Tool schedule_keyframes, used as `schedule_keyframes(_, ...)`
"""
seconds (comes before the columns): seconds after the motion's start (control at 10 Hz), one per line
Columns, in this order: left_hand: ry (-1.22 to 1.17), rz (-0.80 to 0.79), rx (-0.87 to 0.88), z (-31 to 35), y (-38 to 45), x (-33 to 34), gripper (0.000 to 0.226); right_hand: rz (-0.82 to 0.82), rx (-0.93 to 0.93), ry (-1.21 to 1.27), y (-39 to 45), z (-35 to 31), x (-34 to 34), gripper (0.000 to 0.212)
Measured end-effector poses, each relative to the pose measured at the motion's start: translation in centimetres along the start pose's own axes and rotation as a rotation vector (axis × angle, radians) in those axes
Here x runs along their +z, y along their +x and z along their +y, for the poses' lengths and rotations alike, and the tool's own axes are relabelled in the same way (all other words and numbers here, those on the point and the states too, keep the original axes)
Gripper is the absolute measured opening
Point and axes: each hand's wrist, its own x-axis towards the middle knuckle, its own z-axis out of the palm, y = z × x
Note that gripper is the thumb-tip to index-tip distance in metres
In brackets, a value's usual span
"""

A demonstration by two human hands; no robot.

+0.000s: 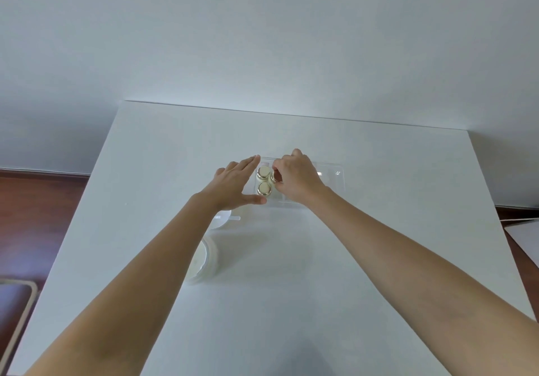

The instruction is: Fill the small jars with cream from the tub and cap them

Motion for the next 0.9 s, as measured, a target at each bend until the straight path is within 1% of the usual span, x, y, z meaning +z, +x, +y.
schedule_keyframes(0.1, -0.003, 0.003, 0.003, 0.0, 0.0, -0.1, 0.106, -0.034, 0.018, -0.081, 0.4, -0.3, 0.0, 0.015)
schedule_keyframes(0.2, -0.001, 0.01, 0.008, 0.0, 0.0, -0.1, 0.106, -0.053, -0.004, -0.171, 0.6, -0.7, 0.2, 0.007)
schedule_keyframes(0.4, -0.003, 0.009, 0.009, 0.1, 0.0, -0.2, 0.105, -0.077, 0.019, -0.225, 0.6, -1.0, 1.1, 0.015)
schedule_keyframes(0.6, 0.003, 0.011, 0.004, 0.3, -0.1, -0.3, 0.105, -0.053, 0.032, -0.22, 0.3, -0.9, 1.5, 0.005)
schedule_keyframes(0.7, 0.009, 0.007, 0.0, 0.4, -0.1, -0.4, 0.105, -0.068, 0.047, -0.21, 0.1, -0.9, 1.3, 0.007)
schedule_keyframes(0.8, 0.011, 0.013, -0.009, 0.6, -0.1, -0.6, 0.106, -0.038, 0.035, -0.156, -0.2, -0.5, 1.0, 0.011)
schedule_keyframes(0.9, -0.002, -0.003, -0.053, 0.7, -0.2, -0.6, 0.106, 0.023, 0.055, -0.034, -1.1, 0.2, 0.5, 0.025)
